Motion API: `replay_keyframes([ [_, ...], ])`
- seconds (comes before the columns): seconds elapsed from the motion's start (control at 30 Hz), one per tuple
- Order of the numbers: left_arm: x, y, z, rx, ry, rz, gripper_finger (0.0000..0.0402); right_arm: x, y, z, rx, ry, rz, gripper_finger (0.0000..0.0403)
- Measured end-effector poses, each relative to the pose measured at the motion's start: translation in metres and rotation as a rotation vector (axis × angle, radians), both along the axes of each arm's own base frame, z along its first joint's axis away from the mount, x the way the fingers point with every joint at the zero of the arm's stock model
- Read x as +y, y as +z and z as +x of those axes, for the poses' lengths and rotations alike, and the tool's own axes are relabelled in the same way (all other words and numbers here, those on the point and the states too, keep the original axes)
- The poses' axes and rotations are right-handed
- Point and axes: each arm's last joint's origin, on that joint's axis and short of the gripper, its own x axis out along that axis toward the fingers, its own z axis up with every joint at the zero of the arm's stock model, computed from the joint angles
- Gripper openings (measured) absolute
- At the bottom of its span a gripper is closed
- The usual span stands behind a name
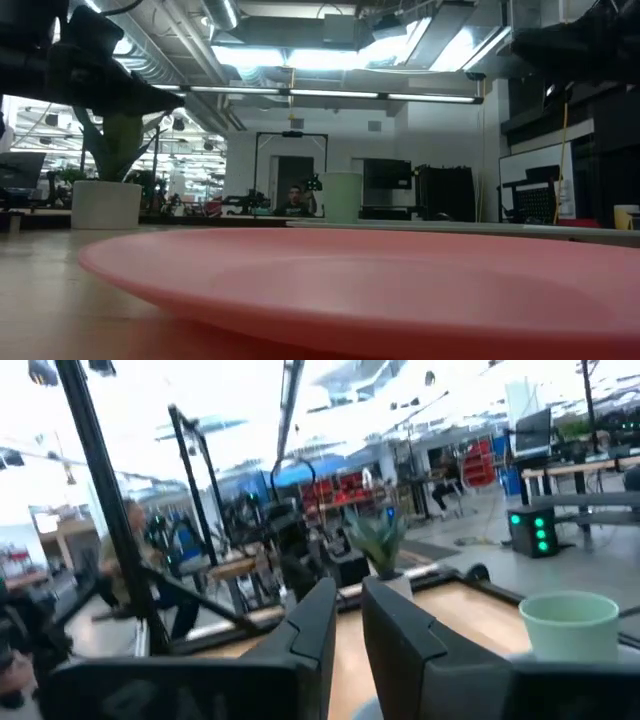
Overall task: Pick and place plate/cup/fork/spoon on tray
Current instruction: Put the black spoon to the bottom right of the blue serving tray
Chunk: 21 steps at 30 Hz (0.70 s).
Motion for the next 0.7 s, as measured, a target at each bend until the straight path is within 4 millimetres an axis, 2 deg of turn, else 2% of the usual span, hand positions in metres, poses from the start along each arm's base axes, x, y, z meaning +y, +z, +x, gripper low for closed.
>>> replay_keyframes([
  [0.17, 0.001, 0.000, -0.005, 0.000, 0.010, 0.019, 0.0076, 0.002, 0.009, -0.002, -0.100, 0.097, 0.002, 0.0057],
  [0.23, 0.001, -0.002, -0.007, 0.012, 0.018, -0.011, 0.0076, 0.003, 0.014, -0.003, -0.153, 0.135, -0.001, 0.0057],
  [0.33, 0.001, -0.002, -0.008, 0.002, 0.008, -0.067, 0.0076, 0.004, 0.027, -0.001, -0.144, 0.164, -0.012, 0.0057],
  [0.53, -0.001, -0.001, -0.009, -0.019, -0.042, -0.094, 0.0076, 0.011, 0.073, 0.018, 0.077, 0.184, -0.050, 0.0057],
  [0.7, 0.001, -0.001, -0.009, -0.022, 0.004, -0.115, 0.0076, 0.023, 0.104, 0.054, 0.449, 0.194, 0.053, 0.0057],
])
